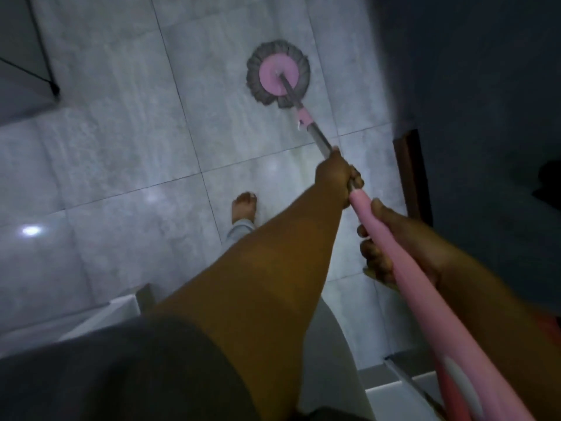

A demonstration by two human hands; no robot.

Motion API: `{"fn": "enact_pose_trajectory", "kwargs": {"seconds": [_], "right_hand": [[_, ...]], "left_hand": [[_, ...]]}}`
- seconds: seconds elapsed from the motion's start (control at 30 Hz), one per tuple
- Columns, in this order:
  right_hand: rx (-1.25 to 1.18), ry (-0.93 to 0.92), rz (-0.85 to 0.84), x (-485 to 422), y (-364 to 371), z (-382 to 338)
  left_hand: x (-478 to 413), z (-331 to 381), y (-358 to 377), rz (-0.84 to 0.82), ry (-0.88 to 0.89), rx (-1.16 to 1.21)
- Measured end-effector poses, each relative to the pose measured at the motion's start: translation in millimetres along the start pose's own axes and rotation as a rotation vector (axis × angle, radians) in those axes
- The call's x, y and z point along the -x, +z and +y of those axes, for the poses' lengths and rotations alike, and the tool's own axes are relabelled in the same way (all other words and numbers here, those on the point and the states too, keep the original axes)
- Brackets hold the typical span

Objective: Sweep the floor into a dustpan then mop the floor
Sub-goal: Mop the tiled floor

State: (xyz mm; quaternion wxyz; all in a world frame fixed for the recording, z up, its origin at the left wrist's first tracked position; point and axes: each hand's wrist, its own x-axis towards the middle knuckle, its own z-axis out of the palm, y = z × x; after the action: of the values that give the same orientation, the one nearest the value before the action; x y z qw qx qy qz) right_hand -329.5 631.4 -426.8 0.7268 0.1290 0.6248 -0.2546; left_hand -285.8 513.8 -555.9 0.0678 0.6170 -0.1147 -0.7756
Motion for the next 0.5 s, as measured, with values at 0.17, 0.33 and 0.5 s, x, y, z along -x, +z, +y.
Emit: {"fn": "enact_pose_trajectory", "kwargs": {"seconds": [0.17, 0.33, 0.5], "right_hand": [[-0.006, 0.053, 0.0, 73, -32, 96], [0.065, 0.098, -0.062, 97, -40, 115], [0.228, 0.122, -0.066, 77, -8, 61]], "left_hand": [[57, -111, 10, 0.017, -0.145, -0.085], [80, -144, 5, -0.005, -0.217, -0.072], [71, -84, -11, -0.025, -0.139, 0.059]]}}
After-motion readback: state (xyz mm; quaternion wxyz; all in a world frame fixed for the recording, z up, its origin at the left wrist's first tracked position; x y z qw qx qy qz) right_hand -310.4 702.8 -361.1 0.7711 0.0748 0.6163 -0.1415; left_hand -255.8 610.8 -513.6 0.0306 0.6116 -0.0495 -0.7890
